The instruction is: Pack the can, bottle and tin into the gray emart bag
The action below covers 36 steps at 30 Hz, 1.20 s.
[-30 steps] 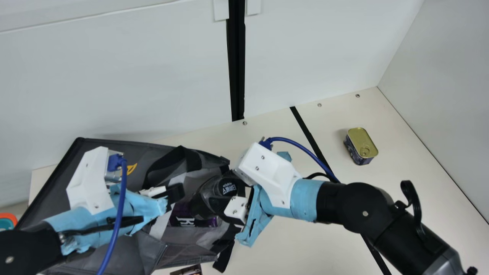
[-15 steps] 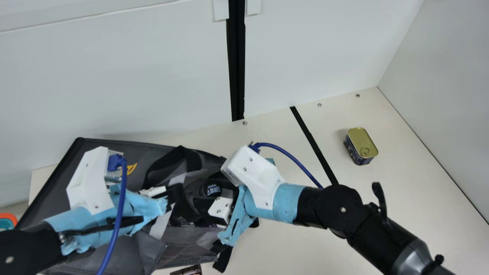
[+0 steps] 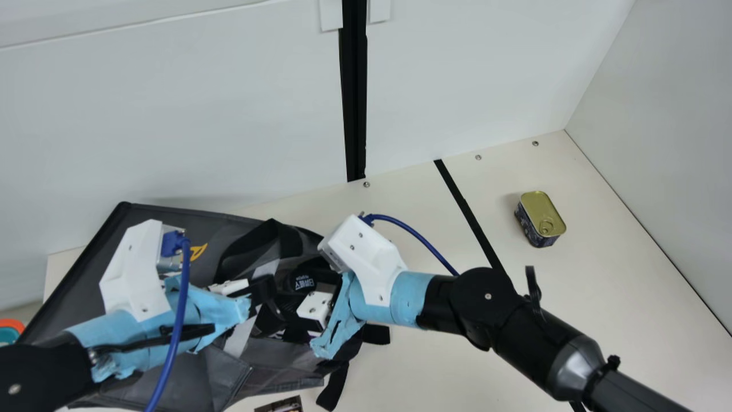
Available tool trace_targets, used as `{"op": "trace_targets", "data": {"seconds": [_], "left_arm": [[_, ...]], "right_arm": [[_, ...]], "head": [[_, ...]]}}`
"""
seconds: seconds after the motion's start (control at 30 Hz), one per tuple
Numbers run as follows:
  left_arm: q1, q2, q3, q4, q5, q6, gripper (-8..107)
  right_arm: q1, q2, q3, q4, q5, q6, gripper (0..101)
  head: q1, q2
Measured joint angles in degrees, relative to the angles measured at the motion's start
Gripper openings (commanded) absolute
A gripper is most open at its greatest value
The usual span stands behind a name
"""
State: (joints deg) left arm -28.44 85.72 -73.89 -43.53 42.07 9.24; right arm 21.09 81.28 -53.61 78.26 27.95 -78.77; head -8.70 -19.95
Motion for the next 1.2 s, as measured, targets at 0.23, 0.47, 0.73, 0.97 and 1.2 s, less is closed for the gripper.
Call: {"op": "trace_targets", "data": {"seconds": [0.23, 0.47, 0.73, 0.97, 1.2], "left_arm": [[0.0, 0.0, 0.0, 0.0, 0.0, 0.0, 10], [0.0, 0.0, 0.0, 0.0, 0.0, 0.0, 10], [0.0, 0.0, 0.0, 0.0, 0.0, 0.0, 10], [0.0, 0.0, 0.0, 0.0, 0.0, 0.0, 10], [0.0, 0.0, 0.0, 0.0, 0.0, 0.0, 10]], "right_arm": [[0.6, 2.8, -0.5, 4.2, 1.0, -3.9, 0], [1.1, 6.2, -1.5, 6.4, 0.8, -7.4, 0], [1.2, 8.8, -2.7, 9.2, 1.5, -9.5, 7], [1.2, 9.5, -3.0, 9.9, 1.7, -9.9, 30], [1.0, 9.9, -3.4, 9.8, 1.8, -9.4, 53]], "head": [[0.0, 0.0], [0.0, 0.0], [0.0, 0.0], [0.0, 0.0], [0.0, 0.0]]}}
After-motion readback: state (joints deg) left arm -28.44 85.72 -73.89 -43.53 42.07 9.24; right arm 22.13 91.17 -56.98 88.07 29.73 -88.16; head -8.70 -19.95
